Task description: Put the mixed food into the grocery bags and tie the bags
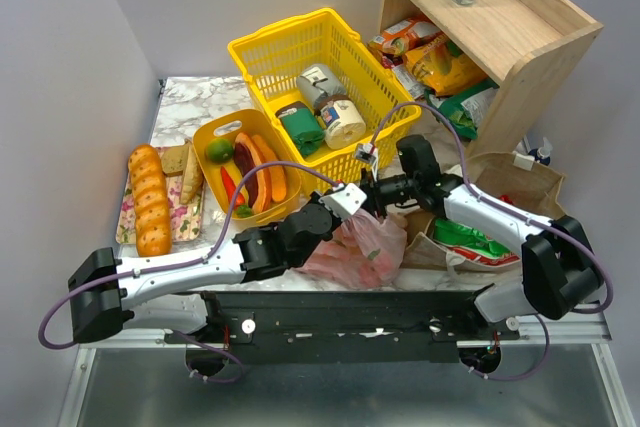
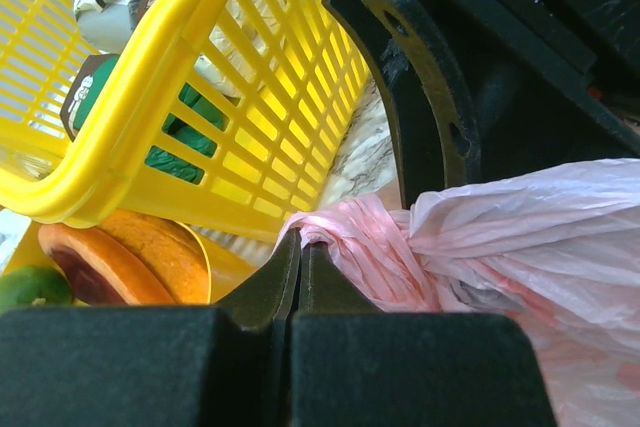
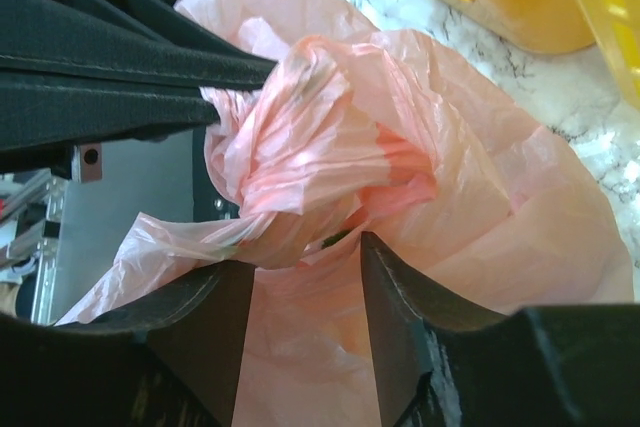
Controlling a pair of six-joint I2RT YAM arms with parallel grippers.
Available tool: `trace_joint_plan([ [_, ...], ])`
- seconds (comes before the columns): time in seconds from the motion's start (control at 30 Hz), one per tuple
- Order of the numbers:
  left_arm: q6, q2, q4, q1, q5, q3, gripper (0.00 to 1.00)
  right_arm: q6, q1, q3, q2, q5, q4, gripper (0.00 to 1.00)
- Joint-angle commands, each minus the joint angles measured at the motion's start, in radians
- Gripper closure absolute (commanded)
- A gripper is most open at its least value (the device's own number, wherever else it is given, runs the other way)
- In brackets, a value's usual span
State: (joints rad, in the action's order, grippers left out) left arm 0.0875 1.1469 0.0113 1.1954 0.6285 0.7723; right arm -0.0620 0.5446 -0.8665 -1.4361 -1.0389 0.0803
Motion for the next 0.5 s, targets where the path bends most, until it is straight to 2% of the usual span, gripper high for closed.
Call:
trace_joint_plan([
  [0.0,-0.071,0.01,0.056,0.013,0.042,-0.021,1.0,-0.13,0.012,0.052,0.029,0.017,-0.167,0.43],
  [0.27,-0.13,0.022,0.098,0.021,0.042,-0.031,1.0,-0.2,0.021,0.098,0.037,0.066,-0.254,0.42],
  [0.37,-0.146,0.03,0.105,0.023,0.048,-0.022,1.0,-0.209,0.023,0.104,0.034,0.073,-0.266,0.48],
  [0.47,-0.158,0.036,0.115,0.024,0.05,-0.022,1.0,-0.229,0.025,0.112,0.031,0.082,-0.283,0.59],
])
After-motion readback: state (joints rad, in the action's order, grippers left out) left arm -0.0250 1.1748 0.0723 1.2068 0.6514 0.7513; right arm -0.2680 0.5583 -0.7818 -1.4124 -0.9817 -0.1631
